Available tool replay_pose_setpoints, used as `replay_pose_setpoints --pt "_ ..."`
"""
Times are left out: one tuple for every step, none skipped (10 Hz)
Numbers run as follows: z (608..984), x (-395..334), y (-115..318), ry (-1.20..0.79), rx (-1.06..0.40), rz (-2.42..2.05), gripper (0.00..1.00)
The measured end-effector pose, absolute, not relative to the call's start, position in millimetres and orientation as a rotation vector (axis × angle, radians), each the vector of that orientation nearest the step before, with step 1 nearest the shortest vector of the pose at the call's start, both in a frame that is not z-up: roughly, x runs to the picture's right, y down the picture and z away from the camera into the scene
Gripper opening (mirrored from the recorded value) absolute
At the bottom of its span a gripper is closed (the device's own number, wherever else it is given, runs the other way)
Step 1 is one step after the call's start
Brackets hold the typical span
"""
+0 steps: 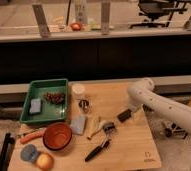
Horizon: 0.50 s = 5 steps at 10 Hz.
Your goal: Place eraser in paper cup
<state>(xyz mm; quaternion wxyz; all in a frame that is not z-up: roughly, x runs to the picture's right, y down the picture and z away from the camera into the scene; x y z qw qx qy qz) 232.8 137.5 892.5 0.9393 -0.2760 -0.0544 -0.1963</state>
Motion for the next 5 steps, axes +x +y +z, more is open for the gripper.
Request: replay_pose_setpoints --pt "896.7 230.0 141.2 -0.117 -0.574 -0.407 0.80" --pt "901.4 227.6 145.4 -0.124 -0.589 -0.411 0.80" --pt "904.0 228.1 147.2 -0.124 -0.595 -0.412 0.79" --pt "906.8 228.6 150.2 -0.124 -0.604 -0.411 0.73" --pt "909.1 227.8 152.4 -0.126 -0.612 -0.413 0.61"
